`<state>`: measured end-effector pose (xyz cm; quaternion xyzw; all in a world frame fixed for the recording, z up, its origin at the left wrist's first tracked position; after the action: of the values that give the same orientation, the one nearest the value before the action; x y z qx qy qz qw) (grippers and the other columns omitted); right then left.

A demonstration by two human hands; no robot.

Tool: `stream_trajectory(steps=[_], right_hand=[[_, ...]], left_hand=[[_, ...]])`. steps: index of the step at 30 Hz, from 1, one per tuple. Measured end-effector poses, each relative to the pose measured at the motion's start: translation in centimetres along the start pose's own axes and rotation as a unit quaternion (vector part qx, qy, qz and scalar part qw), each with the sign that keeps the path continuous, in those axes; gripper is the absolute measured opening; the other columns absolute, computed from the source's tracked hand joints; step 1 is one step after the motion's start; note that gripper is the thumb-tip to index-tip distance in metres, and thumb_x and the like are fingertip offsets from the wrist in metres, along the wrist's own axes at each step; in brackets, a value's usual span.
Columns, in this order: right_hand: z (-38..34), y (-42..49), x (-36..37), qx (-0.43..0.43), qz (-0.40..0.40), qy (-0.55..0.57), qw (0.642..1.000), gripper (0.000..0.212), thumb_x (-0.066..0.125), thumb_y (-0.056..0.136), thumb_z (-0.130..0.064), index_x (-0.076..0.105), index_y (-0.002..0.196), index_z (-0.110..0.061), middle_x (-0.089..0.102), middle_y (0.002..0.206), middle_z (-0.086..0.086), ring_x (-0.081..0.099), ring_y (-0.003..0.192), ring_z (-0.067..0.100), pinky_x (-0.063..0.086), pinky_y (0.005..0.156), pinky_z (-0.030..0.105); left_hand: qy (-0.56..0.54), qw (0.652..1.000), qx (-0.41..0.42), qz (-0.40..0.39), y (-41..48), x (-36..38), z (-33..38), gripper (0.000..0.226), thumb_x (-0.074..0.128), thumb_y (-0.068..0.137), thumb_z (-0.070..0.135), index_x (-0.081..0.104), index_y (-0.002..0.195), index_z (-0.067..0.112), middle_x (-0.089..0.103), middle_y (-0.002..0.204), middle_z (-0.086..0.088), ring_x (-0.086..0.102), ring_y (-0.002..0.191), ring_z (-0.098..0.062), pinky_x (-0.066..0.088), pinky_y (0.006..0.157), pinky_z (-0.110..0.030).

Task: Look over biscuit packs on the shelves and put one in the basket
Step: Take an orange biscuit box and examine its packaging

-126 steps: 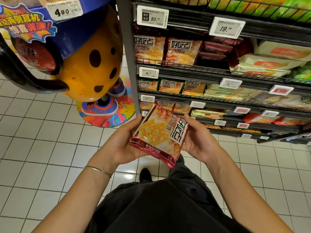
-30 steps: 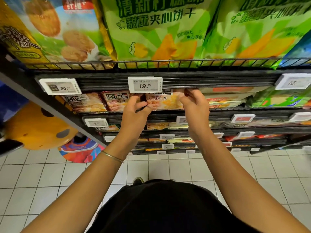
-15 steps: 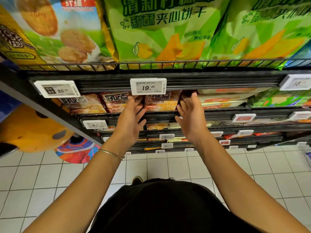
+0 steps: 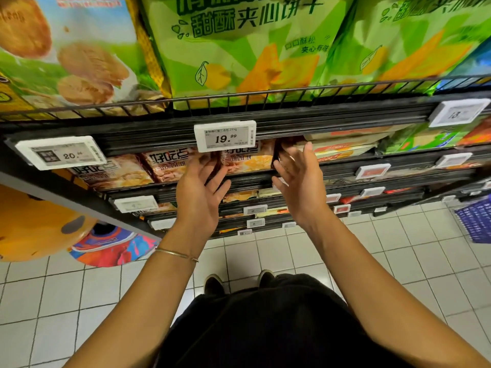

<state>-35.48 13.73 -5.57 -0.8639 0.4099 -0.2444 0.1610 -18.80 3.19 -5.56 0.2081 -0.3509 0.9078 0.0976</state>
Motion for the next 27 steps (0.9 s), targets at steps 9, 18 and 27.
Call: stream_trajectory(steps=[9, 18, 27], right_hand=[[-2.2, -0.3, -10.2, -0.043, 0.16, 0.066, 0.984, 0.046, 0.041, 0.109, -0.051, 0.064, 0.122, -0.014, 0.076, 0.118, 0.006, 0.075, 0.103, 0.019, 0.057, 0.087, 0.036], [-12.2, 3.7, -17.2, -0.148, 0.183, 0.11, 0.966, 0.038, 0.04, 0.108, -0.055, 0.062, 0.122, -0.027, 0.064, 0.111, -0.006, 0.062, 0.099, 0.009, 0.052, 0.089, 0.029], [-13.2, 5.5, -19.6, -0.129, 0.07, 0.05, 0.988, 0.049, 0.032, 0.107, -0.063, 0.06, 0.133, -0.032, 0.067, 0.116, -0.007, 0.06, 0.099, 0.012, 0.053, 0.093, 0.033]], left_hand=[[0.08, 0.995, -0.031, -0.044, -1.8, 4.2, -4.2, 0.023, 0.051, 0.109, 0.015, 0.062, 0.129, 0.014, 0.075, 0.122, -0.011, 0.075, 0.111, -0.026, 0.059, 0.095, -0.041], [0.029, 0.997, 0.074, -0.014, -3.3, 14.3, -5.3, 0.016, 0.044, 0.105, -0.006, 0.052, 0.101, 0.008, 0.056, 0.117, -0.021, 0.057, 0.116, -0.024, 0.047, 0.114, -0.053], [0.091, 0.989, 0.117, 0.018, -3.6, 16.6, -7.5, 0.042, 0.054, 0.1, -0.001, 0.049, 0.142, -0.004, 0.058, 0.131, -0.016, 0.061, 0.117, -0.019, 0.056, 0.106, -0.044]])
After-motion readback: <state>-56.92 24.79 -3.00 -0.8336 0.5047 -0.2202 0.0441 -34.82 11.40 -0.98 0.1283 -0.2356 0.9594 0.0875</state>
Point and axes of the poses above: each hand's wrist, its own y-axis towards the middle knuckle, its own x-axis out of the palm, z = x × y, the point moved 5 cm from there along y, towards the middle knuckle
